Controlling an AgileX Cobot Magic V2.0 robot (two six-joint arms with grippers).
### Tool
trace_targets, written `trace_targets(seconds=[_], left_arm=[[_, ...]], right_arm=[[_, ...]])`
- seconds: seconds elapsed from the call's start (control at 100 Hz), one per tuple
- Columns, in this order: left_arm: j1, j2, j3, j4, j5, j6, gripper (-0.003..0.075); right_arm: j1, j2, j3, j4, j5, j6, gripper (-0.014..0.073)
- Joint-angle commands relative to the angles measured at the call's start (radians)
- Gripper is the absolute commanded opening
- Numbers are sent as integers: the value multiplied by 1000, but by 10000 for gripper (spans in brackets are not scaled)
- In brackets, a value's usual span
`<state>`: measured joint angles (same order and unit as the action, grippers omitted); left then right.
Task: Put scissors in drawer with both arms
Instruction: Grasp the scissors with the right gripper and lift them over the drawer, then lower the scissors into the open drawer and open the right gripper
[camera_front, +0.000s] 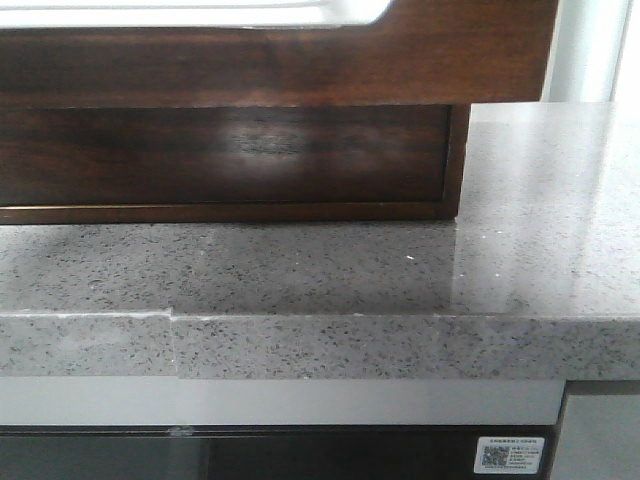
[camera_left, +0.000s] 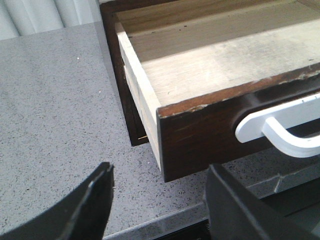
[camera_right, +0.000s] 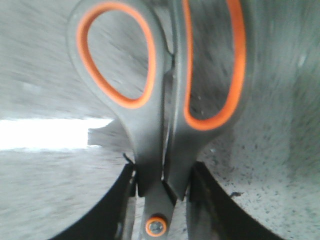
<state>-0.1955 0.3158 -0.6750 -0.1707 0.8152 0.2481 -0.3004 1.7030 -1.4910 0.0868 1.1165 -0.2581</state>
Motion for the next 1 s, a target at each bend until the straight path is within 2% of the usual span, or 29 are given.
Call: trace_targets(seconds=[0.0,0.2,0.32,0.59,0.81,0.99], left_arm=[[-9,14,-33,-13,-78,-6,388],[-9,14,-33,-13,-78,-6,388],[-9,14,-33,-13,-78,-6,388],[-9,14,-33,-13,-78,-6,388],[-9,14,-33,-13,-78,-6,388],[-9,14,-33,-13,-78,-6,388]], right_arm=[[29,-114,-70,8,-19,-14,22],[130,-256,-204,25,-25,-35,22],[228,-335,-270,48,-55,-83,22],[521,-430,-292,211,-154,-366,22],[770,-408,-287,210,-140,-571,22],[901,-351,-287,208,-107,-722,22]])
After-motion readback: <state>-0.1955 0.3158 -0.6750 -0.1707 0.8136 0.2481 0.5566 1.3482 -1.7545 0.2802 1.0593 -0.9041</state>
